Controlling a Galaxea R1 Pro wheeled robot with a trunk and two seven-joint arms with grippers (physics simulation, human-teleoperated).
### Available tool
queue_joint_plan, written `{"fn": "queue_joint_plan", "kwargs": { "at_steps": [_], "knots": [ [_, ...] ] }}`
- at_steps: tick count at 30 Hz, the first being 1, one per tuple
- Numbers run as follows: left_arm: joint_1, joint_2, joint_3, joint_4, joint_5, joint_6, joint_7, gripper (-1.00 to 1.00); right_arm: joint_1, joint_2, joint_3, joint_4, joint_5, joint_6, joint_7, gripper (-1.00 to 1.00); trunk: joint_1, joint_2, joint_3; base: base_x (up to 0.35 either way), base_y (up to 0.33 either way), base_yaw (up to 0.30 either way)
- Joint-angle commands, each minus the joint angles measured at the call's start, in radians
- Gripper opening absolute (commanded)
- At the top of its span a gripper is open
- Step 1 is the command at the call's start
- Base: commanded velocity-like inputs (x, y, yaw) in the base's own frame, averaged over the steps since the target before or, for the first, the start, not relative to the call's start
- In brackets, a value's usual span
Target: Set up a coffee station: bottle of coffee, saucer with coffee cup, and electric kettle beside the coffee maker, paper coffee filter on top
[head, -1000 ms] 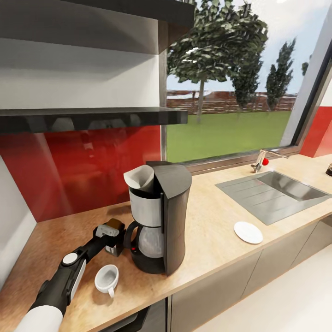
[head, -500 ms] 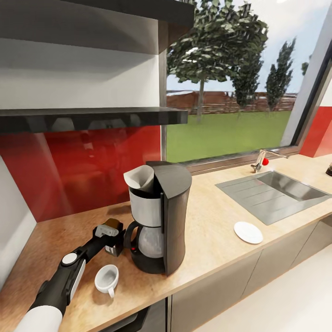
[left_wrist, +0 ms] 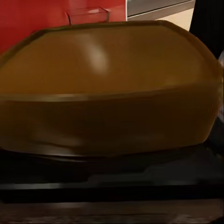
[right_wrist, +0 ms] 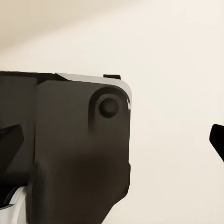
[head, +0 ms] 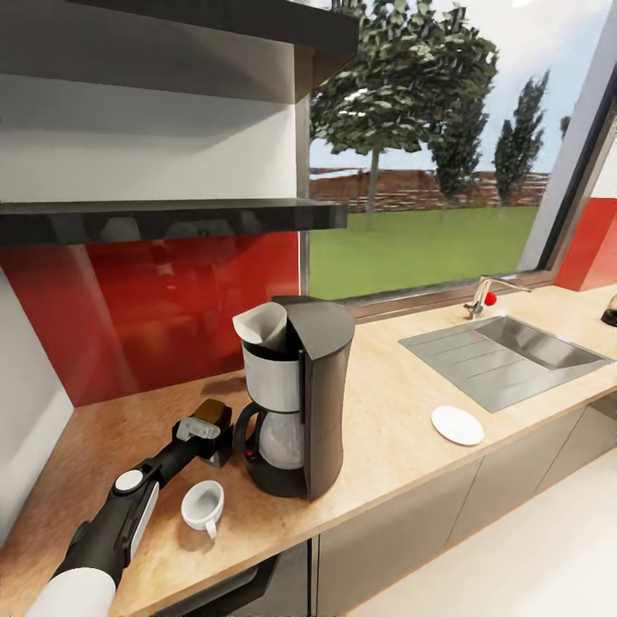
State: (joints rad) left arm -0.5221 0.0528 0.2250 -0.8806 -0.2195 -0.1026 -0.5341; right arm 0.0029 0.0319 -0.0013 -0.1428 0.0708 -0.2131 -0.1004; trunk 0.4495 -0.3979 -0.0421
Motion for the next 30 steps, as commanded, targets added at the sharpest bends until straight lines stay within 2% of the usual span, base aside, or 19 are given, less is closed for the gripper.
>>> {"fn": "queue_joint_plan", "kwargs": {
  "at_steps": [1, 11, 30],
  "knots": [
    [-0.001, -0.001, 0.004, 0.000, -0.011, -0.008, -0.004, 1.00, 0.000, 0.000, 0.000, -0.001, 0.007, 0.000, -0.005, 1.00, 0.000, -0.002, -0.002, -0.024, 0.000, 0.000],
    [-0.001, 0.001, 0.005, 0.000, -0.012, -0.008, -0.003, 1.00, 0.000, 0.000, 0.000, -0.001, 0.007, 0.000, -0.005, 1.00, 0.000, -0.002, -0.002, -0.061, 0.000, 0.000],
    [-0.001, -0.002, 0.005, -0.010, -0.011, -0.006, -0.001, 1.00, 0.000, 0.001, -0.002, -0.001, 0.007, 0.000, -0.005, 1.00, 0.000, -0.002, -0.002, -0.299, -0.029, 0.000]
  ]
}}
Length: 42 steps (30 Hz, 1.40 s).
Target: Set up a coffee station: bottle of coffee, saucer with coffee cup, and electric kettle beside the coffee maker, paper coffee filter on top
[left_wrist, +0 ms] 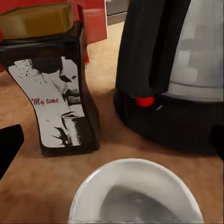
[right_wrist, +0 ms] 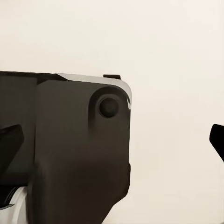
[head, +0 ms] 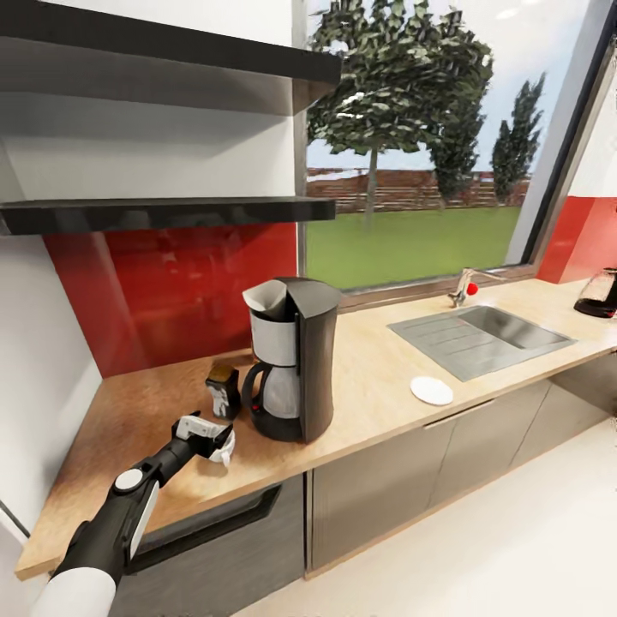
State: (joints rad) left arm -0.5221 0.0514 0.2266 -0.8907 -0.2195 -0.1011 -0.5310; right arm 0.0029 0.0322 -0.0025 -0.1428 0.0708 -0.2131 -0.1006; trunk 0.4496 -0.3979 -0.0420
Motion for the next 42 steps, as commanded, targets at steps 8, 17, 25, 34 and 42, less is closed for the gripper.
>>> {"fn": "queue_joint_plan", "kwargs": {
  "at_steps": [8, 17, 25, 34, 42],
  "knots": [
    [0.018, -0.003, 0.002, -0.002, -0.010, -0.008, -0.007, 1.00, 0.000, 0.001, -0.001, -0.001, 0.007, 0.000, -0.005, 1.00, 0.000, -0.002, -0.002, -0.130, -0.011, 0.000],
    [0.229, -0.020, -0.003, -0.007, 0.090, -0.111, -0.026, 1.00, 0.000, 0.002, 0.004, -0.003, 0.009, 0.000, -0.004, 1.00, 0.000, -0.002, -0.002, -0.214, 0.000, 0.000],
    [0.399, -0.024, -0.005, -0.007, 0.144, -0.211, -0.027, 1.00, 0.000, 0.004, 0.005, -0.003, 0.009, 0.000, -0.004, 1.00, 0.000, -0.002, -0.002, -0.010, 0.000, 0.000],
    [0.573, 0.003, 0.003, 0.145, 0.131, -0.215, -0.012, 1.00, 0.000, 0.010, 0.004, -0.006, 0.006, 0.000, 0.000, 1.00, 0.000, -0.002, -0.002, 0.000, 0.000, 0.000],
    [0.596, 0.104, 0.001, 0.605, 0.131, -0.209, 0.153, 1.00, 0.000, 0.011, -0.002, -0.010, 0.002, 0.001, -0.002, 1.00, 0.000, -0.002, -0.002, 0.000, 0.000, 0.000]
  ]
}}
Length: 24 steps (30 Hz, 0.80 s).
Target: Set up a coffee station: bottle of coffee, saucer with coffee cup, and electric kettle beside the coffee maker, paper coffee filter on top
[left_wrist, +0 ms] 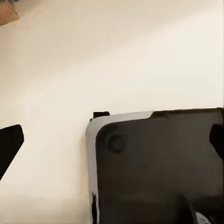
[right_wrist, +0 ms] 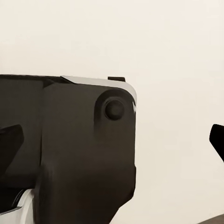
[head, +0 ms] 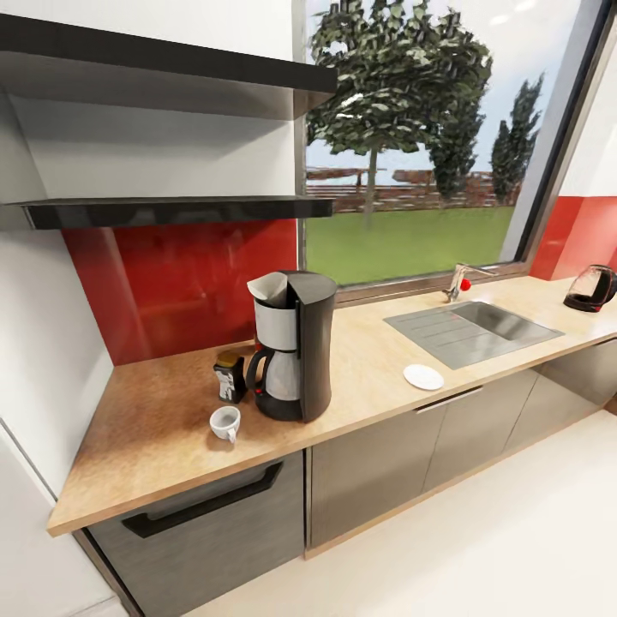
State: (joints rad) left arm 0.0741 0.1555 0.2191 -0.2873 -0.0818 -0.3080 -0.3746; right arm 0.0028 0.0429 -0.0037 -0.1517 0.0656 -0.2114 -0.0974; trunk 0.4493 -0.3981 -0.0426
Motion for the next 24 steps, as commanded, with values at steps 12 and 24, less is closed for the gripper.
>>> {"fn": "queue_joint_plan", "kwargs": {
  "at_steps": [12, 24],
  "knots": [
    [0.001, -0.018, 0.000, 0.188, -0.003, 0.002, 0.362, 1.00, 0.000, 0.000, -0.027, 0.000, 0.003, 0.001, -0.005, 1.00, 0.001, -0.002, -0.001, 0.010, -0.021, 0.000],
    [0.001, -0.021, 0.002, 0.189, -0.003, 0.003, 0.364, 1.00, 0.000, 0.000, -0.027, 0.000, 0.004, 0.001, -0.005, 1.00, 0.001, -0.002, -0.001, 0.143, -0.262, 0.000]
  ]
}}
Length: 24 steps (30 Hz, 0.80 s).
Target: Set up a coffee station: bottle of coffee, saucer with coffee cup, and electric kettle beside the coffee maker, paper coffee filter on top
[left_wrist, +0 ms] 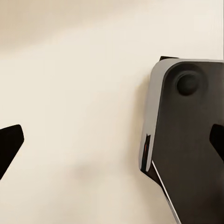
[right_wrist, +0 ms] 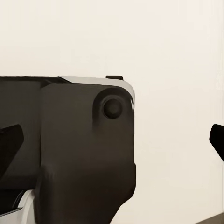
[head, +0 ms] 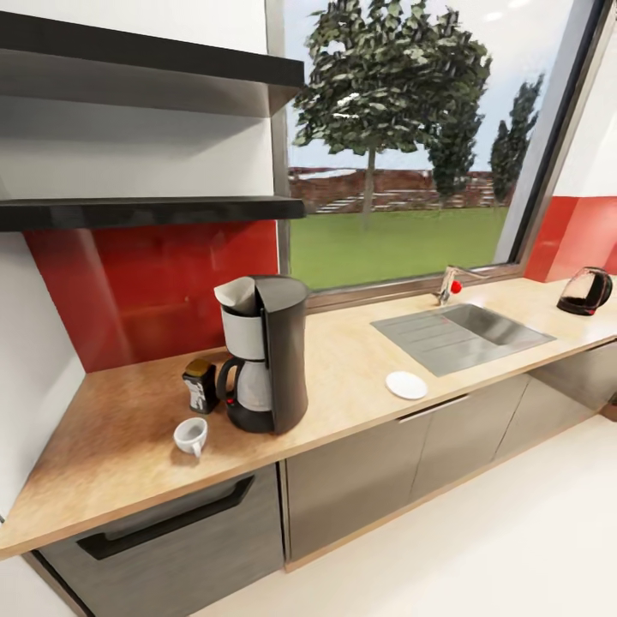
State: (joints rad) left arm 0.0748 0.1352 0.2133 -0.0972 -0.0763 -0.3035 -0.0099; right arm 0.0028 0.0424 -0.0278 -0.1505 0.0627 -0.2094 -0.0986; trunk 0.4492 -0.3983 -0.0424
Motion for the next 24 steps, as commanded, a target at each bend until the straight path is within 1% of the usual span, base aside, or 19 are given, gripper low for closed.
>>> {"fn": "queue_joint_plan", "kwargs": {
  "at_steps": [1, 16, 24],
  "knots": [
    [0.000, 0.000, 0.008, -0.002, -0.008, -0.002, -0.001, 1.00, 0.000, 0.001, -0.003, -0.001, 0.006, -0.001, -0.003, 1.00, 0.001, -0.002, -0.002, 0.144, -0.264, 0.000],
    [0.000, 0.000, 0.009, -0.003, -0.008, -0.002, 0.000, 1.00, 0.000, 0.001, -0.003, -0.001, 0.007, -0.001, -0.003, 1.00, 0.001, -0.002, -0.002, 0.145, -0.264, 0.000],
    [0.000, 0.000, 0.009, -0.003, -0.007, -0.002, 0.001, 1.00, 0.000, 0.001, -0.002, 0.000, 0.007, -0.001, -0.003, 1.00, 0.001, -0.002, -0.002, 0.103, -0.266, 0.000]
  ]
}}
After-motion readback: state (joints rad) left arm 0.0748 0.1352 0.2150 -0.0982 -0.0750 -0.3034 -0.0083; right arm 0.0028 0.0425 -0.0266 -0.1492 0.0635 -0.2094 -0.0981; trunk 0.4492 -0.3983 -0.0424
